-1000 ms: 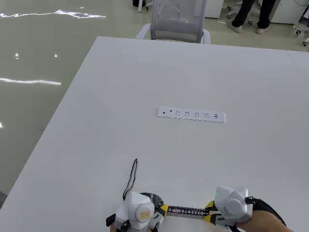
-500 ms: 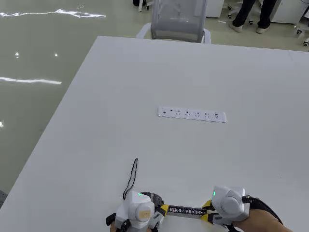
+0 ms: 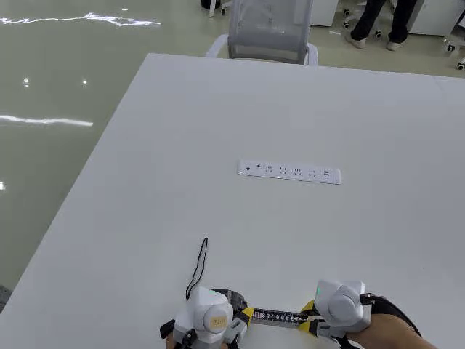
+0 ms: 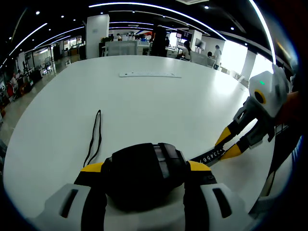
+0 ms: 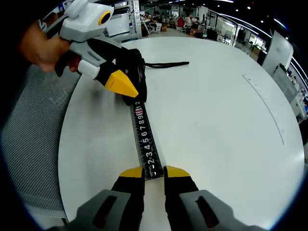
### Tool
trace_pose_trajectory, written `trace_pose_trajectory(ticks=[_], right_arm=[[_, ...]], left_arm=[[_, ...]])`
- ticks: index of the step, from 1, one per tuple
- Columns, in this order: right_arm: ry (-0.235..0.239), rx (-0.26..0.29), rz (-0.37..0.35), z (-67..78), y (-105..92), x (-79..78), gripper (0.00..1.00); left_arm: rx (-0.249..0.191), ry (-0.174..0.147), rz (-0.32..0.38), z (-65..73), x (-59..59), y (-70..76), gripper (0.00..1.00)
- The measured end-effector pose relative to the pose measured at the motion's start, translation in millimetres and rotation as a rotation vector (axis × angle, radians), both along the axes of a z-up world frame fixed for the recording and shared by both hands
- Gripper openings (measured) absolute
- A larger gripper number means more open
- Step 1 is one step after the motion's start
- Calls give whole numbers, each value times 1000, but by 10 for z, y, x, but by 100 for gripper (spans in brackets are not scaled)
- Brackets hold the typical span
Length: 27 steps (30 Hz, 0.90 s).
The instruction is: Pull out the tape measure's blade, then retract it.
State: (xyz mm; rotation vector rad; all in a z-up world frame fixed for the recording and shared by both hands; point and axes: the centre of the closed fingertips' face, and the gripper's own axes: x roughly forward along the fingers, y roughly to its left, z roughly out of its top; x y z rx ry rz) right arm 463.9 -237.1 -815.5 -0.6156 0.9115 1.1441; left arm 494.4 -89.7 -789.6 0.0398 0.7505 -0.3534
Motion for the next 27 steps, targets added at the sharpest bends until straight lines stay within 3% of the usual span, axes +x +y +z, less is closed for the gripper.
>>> trace_pose_trajectory(ticks=[27], right_arm=[[2,14,20,9,209,6,14]], left_arm=[[-2,-6,1,13,-2,-3,62]])
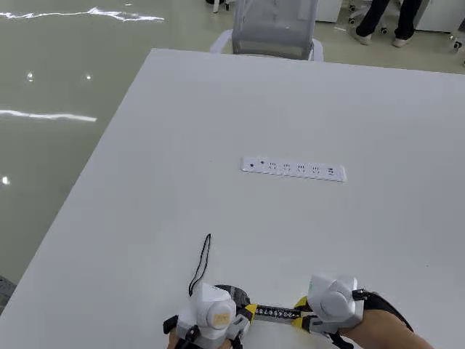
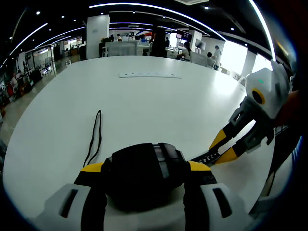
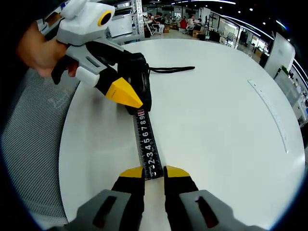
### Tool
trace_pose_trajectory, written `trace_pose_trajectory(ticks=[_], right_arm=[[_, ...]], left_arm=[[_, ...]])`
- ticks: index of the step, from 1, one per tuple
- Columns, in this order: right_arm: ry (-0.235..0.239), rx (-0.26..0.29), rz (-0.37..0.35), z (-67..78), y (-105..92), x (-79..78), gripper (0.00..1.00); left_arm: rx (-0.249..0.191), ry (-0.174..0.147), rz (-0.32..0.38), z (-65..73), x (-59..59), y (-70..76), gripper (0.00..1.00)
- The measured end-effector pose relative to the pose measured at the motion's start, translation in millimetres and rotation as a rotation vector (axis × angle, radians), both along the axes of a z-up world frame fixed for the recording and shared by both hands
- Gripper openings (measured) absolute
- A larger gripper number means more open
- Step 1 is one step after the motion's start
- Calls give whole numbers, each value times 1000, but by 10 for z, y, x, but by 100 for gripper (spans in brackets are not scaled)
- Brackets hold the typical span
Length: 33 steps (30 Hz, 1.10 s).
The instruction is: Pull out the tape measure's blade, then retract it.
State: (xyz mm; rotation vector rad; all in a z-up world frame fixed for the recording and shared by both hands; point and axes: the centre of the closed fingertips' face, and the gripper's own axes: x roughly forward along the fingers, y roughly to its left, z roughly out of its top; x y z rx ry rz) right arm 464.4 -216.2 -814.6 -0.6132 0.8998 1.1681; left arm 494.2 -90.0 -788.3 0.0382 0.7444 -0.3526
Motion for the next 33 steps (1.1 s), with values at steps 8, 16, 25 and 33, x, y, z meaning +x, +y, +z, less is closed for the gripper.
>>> trace_pose_trajectory(ticks=[8,16,25,33], right_arm=[[3,1,2,-11,55,5,14],[3,6,0,-3,130,5,14],[2,9,5,-12,178,7,14],[2,13,15,-25,223,14,14]], left_arm=[[0,0,0,-19,3,-5,62],[-1,-1,1,-11,3,-4,62],[-1,0,0,-13,2,-8,62],[-2,-1,1,-8,2,-3,62]])
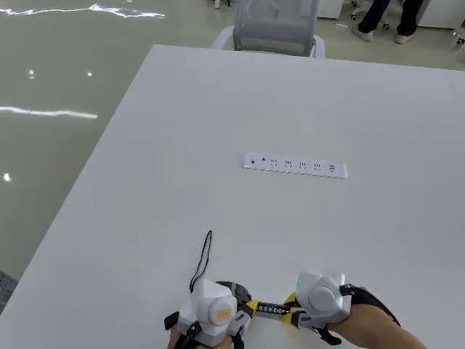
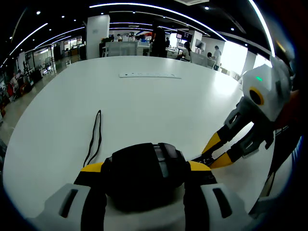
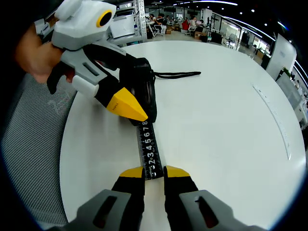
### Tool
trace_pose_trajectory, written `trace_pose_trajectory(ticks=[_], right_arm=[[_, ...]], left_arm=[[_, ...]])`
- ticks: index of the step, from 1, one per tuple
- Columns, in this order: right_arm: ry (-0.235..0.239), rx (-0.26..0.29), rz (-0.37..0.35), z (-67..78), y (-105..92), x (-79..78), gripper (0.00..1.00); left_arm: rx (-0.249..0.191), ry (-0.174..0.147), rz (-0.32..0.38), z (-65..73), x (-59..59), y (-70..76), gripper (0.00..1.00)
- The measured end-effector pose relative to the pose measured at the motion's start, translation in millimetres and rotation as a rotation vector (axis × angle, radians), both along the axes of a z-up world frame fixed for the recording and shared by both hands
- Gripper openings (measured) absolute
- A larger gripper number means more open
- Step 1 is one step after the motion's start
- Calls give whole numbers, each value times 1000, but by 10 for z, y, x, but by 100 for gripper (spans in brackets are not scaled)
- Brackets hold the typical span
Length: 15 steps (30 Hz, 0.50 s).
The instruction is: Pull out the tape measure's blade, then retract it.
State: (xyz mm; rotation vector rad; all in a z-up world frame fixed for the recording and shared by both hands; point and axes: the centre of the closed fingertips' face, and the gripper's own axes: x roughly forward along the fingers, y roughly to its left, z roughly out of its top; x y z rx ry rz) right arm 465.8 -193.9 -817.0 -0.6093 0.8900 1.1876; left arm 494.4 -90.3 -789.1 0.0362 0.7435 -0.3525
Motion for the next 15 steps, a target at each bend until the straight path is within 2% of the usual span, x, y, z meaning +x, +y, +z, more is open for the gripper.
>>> trace_pose_trajectory(ticks=[15], right_arm=[[2,4,6,7,83,-7,14]], left_arm=[[-2,2,-3,-3,0,-2,62]])
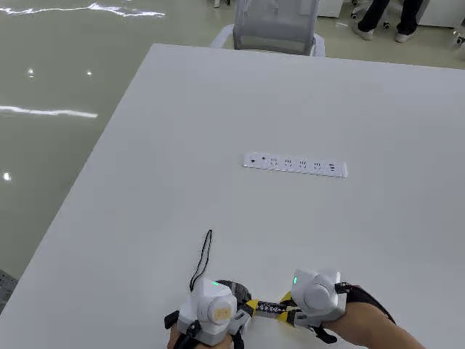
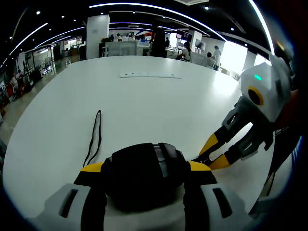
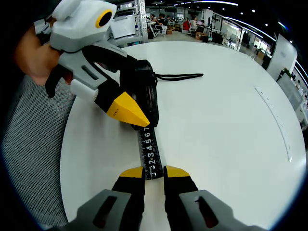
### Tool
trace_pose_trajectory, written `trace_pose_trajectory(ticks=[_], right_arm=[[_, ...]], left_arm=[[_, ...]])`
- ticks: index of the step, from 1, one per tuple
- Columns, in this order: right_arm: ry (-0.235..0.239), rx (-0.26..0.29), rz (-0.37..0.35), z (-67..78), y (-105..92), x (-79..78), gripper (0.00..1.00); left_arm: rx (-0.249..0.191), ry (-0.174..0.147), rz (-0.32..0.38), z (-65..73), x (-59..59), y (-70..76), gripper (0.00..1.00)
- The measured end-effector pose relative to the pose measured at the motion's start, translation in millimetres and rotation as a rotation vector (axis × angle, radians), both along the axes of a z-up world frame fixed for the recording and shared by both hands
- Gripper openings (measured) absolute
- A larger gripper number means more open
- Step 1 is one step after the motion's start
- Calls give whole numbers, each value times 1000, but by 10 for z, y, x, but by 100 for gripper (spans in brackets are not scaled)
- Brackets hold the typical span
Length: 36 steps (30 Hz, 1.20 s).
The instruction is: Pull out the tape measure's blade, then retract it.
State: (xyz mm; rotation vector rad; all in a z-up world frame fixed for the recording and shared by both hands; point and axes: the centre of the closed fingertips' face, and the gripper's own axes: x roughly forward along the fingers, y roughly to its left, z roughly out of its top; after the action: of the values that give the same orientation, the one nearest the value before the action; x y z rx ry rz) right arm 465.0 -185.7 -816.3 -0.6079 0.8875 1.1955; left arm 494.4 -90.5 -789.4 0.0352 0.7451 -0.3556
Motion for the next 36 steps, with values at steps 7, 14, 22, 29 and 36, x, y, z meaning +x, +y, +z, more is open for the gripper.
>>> trace_pose_trajectory(ticks=[7,14,22,29,36], right_arm=[[3,5,-1,10,40,-5,14],[1,5,4,9,83,-6,14],[2,6,8,1,130,0,14],[3,9,8,-6,163,3,14],[4,12,10,4,198,3,14]], left_arm=[[-1,0,-1,-2,2,4,62],[-2,1,-2,8,-3,3,62],[-4,-1,0,-4,6,6,62],[-6,0,0,-5,6,4,62],[-6,1,1,-10,7,1,62]])
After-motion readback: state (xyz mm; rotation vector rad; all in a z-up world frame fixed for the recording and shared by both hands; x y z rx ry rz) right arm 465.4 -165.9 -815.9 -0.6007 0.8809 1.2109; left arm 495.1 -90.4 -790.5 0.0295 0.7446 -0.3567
